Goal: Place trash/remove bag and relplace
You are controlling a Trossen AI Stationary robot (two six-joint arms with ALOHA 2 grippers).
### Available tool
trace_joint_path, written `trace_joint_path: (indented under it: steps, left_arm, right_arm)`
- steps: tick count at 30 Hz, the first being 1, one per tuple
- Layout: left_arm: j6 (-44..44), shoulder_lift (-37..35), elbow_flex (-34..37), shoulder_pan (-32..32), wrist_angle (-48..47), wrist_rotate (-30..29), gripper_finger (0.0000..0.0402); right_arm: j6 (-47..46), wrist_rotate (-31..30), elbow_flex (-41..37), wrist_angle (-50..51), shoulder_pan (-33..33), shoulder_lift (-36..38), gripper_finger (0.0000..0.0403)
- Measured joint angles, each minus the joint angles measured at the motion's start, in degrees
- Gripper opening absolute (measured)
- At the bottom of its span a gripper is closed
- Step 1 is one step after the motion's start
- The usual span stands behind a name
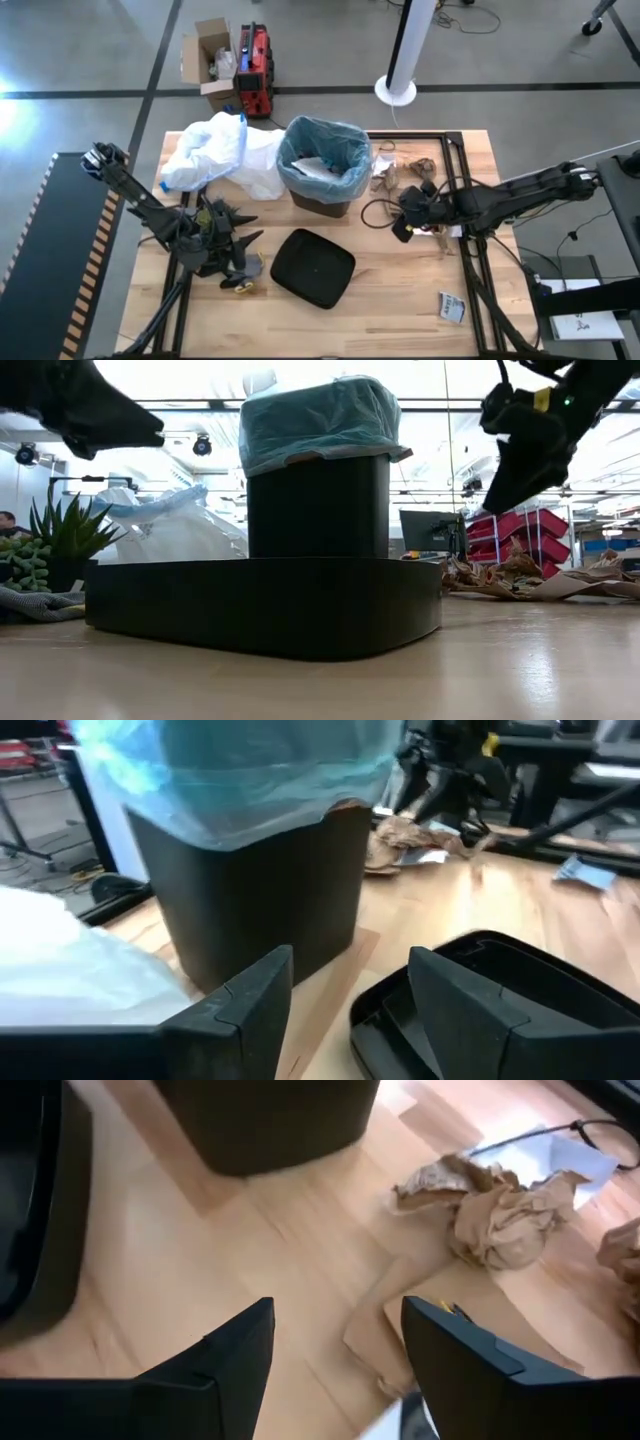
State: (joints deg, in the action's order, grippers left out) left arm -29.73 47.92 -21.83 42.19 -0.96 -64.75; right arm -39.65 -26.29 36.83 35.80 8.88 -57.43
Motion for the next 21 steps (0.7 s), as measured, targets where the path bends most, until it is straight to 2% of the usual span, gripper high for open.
trace_joint_path:
  steps: [5,9,13,17,21]
  left_arm:
    - [-0.12,0.11,4.97,-0.02,7.87,-6.27,0.0189]
    - [-3.45,0.09,7.31,-0.03,11.97,-11.27,0.0182]
    - [-3.83,0.14,7.72,-0.31,11.99,-11.61,0.0173]
    - [-2.62,0.15,7.74,-1.35,11.95,-8.76,0.0164]
    - [7.31,0.20,7.65,-2.61,11.89,-7.97,0.0154]
  right_arm:
    - [-0.98,-5.77,-4.05,-6.67,0.00,-0.44,0.0197]
    - [-1.00,-6.81,-4.82,-7.28,0.00,-0.46,0.0192]
    - [-0.72,-7.79,-4.91,-8.55,0.00,-0.39,0.0190]
    - [1.33,-8.90,-4.91,-9.15,-0.01,-0.50,0.0192]
    - [4.04,-8.98,-4.91,-11.59,0.00,-0.42,0.0195]
